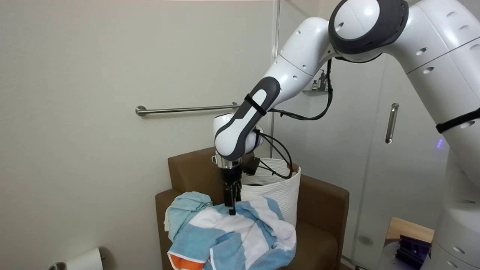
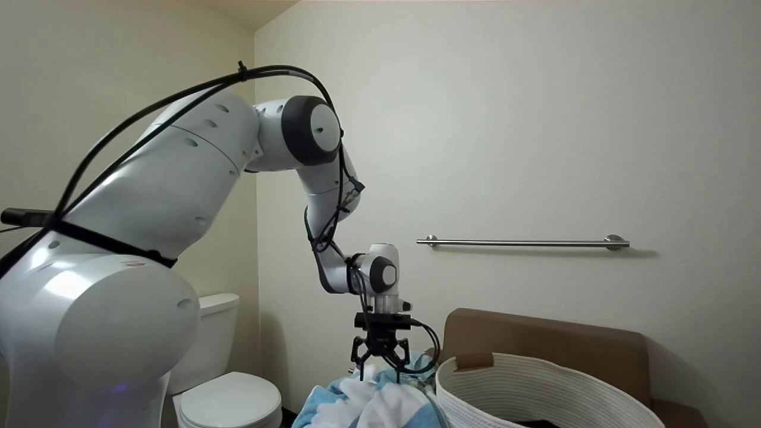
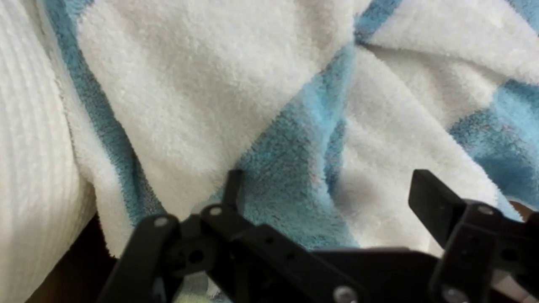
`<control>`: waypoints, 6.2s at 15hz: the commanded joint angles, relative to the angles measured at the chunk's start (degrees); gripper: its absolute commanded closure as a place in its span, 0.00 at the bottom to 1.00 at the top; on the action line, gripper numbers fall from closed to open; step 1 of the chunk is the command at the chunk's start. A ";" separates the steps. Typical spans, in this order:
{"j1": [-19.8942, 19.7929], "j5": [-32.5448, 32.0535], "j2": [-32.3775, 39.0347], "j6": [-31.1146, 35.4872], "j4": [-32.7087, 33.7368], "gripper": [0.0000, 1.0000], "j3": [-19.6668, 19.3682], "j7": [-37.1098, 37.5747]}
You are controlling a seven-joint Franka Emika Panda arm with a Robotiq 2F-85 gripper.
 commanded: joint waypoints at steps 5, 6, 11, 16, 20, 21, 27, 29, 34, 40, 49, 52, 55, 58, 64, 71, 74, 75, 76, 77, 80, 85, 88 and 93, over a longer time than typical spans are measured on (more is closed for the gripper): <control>-1.50 -2.41 4.91 -0.01 3.73 0.00 0.35 -0.09; -1.55 -2.61 5.41 0.06 4.08 0.00 0.32 -0.07; -1.63 -2.75 6.70 -0.21 5.37 0.00 0.27 0.02; -1.54 -2.97 6.49 0.28 5.16 0.25 0.14 0.16; -1.14 -4.10 6.50 0.79 5.16 0.47 -0.20 0.46; -1.09 -4.40 6.52 0.85 5.21 0.53 -0.23 0.53; -1.06 -5.44 6.48 0.98 5.37 0.91 -0.20 0.54; -1.12 -5.50 6.40 1.06 5.29 0.96 -0.16 0.46; -1.18 -5.54 5.52 1.43 4.51 0.95 -0.03 0.28; -1.47 -5.16 2.13 1.57 2.24 0.95 0.53 -0.25; -2.15 -3.87 -8.07 1.28 -4.46 0.95 1.68 -1.55; -2.51 -2.93 -11.78 0.74 -6.23 0.95 2.09 -2.40; -2.86 -2.02 -15.53 0.08 -7.70 0.95 2.43 -2.96; -2.83 -1.71 -19.29 -0.39 -9.23 0.95 2.48 -3.11; -2.19 0.23 -27.22 -3.41 -11.32 0.95 2.35 -3.52; -1.01 3.63 -35.80 -10.29 -10.52 0.95 1.16 -3.82; -0.47 4.81 -39.44 -12.46 -10.06 0.95 0.56 -3.77; -0.31 5.21 -40.63 -13.12 -9.88 0.95 0.37 -3.70; -0.14 5.48 -41.73 -13.60 -9.73 0.95 0.22 -3.38; 0.01 5.60 -42.76 -14.11 -9.57 0.95 0.01 -3.21; 0.83 5.43 -45.20 -16.66 -7.86 0.95 -0.38 -2.14; 2.03 5.37 -45.67 -18.57 -3.87 0.95 -0.70 -1.26; 2.54 6.04 -45.87 -19.09 -1.52 0.95 -0.67 -1.19; 2.96 8.44 -47.45 -19.84 1.94 0.95 -1.19 -1.34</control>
